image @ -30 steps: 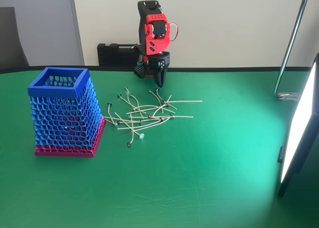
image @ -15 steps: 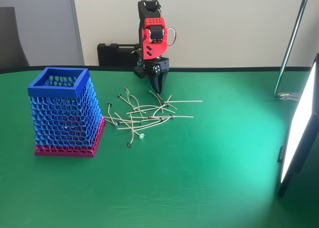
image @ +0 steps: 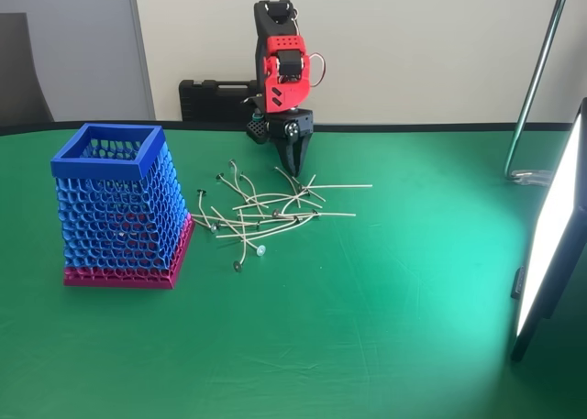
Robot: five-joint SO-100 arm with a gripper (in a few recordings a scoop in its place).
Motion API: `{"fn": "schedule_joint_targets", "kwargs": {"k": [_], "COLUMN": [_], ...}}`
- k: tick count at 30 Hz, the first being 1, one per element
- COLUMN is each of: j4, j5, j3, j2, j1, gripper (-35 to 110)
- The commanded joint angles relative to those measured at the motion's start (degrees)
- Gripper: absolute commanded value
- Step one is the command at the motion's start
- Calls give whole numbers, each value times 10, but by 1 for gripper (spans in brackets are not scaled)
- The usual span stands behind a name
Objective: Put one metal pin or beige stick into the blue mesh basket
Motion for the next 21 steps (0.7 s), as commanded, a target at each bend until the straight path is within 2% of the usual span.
{"fn": "schedule_joint_targets", "kwargs": {"k": [1, 21], "j4": [-8, -30], "j5": [-4, -11], "j3": [-1, 25], "j2": [-4, -16], "j1": [-1, -41], "gripper": [9, 15]}}
